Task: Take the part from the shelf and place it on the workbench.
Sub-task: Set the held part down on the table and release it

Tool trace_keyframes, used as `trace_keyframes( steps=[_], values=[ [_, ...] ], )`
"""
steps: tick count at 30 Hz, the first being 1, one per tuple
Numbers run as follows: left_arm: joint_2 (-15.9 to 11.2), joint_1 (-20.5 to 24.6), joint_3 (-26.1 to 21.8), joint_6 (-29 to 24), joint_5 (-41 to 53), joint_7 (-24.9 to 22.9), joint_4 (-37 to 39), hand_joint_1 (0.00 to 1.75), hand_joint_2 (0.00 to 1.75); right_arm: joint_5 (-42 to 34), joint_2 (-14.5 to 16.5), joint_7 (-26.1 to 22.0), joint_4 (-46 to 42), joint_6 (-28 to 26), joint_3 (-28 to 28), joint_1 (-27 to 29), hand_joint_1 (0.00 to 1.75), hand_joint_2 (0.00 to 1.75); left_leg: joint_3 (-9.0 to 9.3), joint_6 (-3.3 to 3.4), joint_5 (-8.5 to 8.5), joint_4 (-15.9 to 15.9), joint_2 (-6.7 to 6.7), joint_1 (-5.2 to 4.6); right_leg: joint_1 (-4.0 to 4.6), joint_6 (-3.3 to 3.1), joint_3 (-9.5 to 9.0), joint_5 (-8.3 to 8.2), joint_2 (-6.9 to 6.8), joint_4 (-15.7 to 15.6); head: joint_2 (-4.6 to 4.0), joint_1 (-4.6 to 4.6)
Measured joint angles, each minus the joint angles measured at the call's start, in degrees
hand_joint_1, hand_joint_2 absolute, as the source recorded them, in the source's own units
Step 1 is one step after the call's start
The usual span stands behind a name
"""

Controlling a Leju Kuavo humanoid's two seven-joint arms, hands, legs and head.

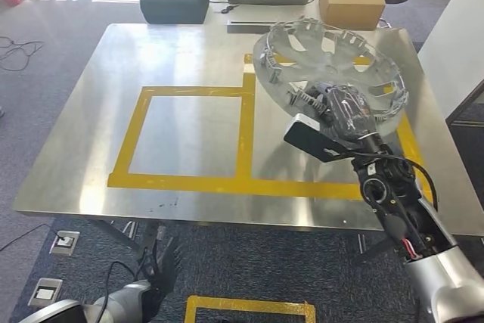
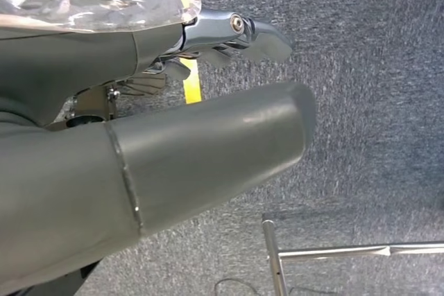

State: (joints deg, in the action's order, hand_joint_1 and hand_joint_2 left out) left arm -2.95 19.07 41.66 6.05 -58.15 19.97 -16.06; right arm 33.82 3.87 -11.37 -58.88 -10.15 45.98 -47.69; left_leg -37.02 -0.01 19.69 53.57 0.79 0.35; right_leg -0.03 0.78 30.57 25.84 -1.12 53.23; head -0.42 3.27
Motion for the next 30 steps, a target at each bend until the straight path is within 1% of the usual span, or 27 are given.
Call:
trace_keyframes(
  steps=[4, 8, 12, 15, 16, 19, 25, 30],
  values=[
    [0.31, 0.02, 0.0, 0.04, 0.15, -0.05, 0.0, 0.0, 0.0, 2.11, 1.84, 0.3, 7.43, -1.69, 0.93, -2.26, 1.75, 1.75, 0.0, -0.01, -0.01, 0.0, 0.09, 0.01, 0.0, -0.01, -0.02, 0.01, -0.06, 0.0, 0.0, -0.01],
    [0.43, 0.06, 0.0, 0.14, 0.31, -0.21, 0.0, 0.0, 0.0, 2.66, 3.21, 0.44, 12.46, -2.01, 1.61, -3.46, 1.75, 1.75, 0.0, -0.01, -0.01, 0.0, 0.09, 0.01, 0.0, -0.01, 0.03, 0.01, -0.06, -0.02, 0.0, -0.01],
    [0.52, 0.16, 0.1, 0.28, 0.71, -0.59, 0.0, 0.0, 0.0, 4.91, 4.59, 1.14, 17.25, -3.62, 2.19, -4.33, 1.75, 1.75, 0.0, -0.01, -0.01, 0.0, 0.09, 0.02, 0.0, -0.01, 0.04, 0.01, -0.06, -0.02, 0.0, -0.01],
    [0.68, 0.22, 0.16, 0.28, 0.95, -0.75, 0.0, 0.0, 1.31, 6.2, 5.59, 1.71, 20.92, -3.83, 2.57, -5.01, 0.44, 0.44, 0.01, -0.02, -0.02, 0.0, 0.09, 0.02, 0.0, -0.01, 0.08, 0.01, -0.07, -0.02, 0.0, -0.01],
    [0.76, 0.23, 0.16, 0.28, 1.06, -0.75, 0.0, 0.0, 1.31, 6.36, 5.88, 1.83, 22.04, -3.63, 2.66, -5.17, 0.0, 0.0, 0.01, -0.02, -0.02, 0.0, 0.09, 0.03, 0.0, -0.01, 0.09, 0.01, -0.06, -0.02, 0.0, -0.01],
    [0.95, 0.25, 0.24, 0.28, 1.49, -0.75, 0.0, 0.0, 0.0, 6.39, 6.52, 1.76, 24.81, -2.66, 2.78, -5.64, 0.0, 0.0, 0.02, -0.02, -0.03, 0.0, 0.08, 0.03, 0.0, -0.02, 0.09, 0.0, -0.05, -0.02, 0.0, -0.01],
    [1.04, 0.32, 0.69, 0.56, 1.74, -0.77, 0.0, 0.0, 0.0, 5.18, 7.01, 1.5, 28.19, -0.23, 2.93, -6.08, 0.0, 0.0, 0.05, -0.02, -0.04, 0.0, 0.08, 0.03, 0.0, -0.03, 0.06, -0.01, -0.05, -0.03, 0.0, -0.01],
    [1.04, 0.33, 0.79, 0.63, 1.74, -0.92, 0.0, 0.0, 0.0, 3.61, 7.02, -0.11, 29.63, 0.39, 2.96, -6.12, 0.0, 0.0, 0.07, -0.01, -0.06, 0.0, 0.07, 0.03, 0.0, -0.05, 0.06, -0.03, -0.03, -0.03, 0.0, -0.01]
  ],
)
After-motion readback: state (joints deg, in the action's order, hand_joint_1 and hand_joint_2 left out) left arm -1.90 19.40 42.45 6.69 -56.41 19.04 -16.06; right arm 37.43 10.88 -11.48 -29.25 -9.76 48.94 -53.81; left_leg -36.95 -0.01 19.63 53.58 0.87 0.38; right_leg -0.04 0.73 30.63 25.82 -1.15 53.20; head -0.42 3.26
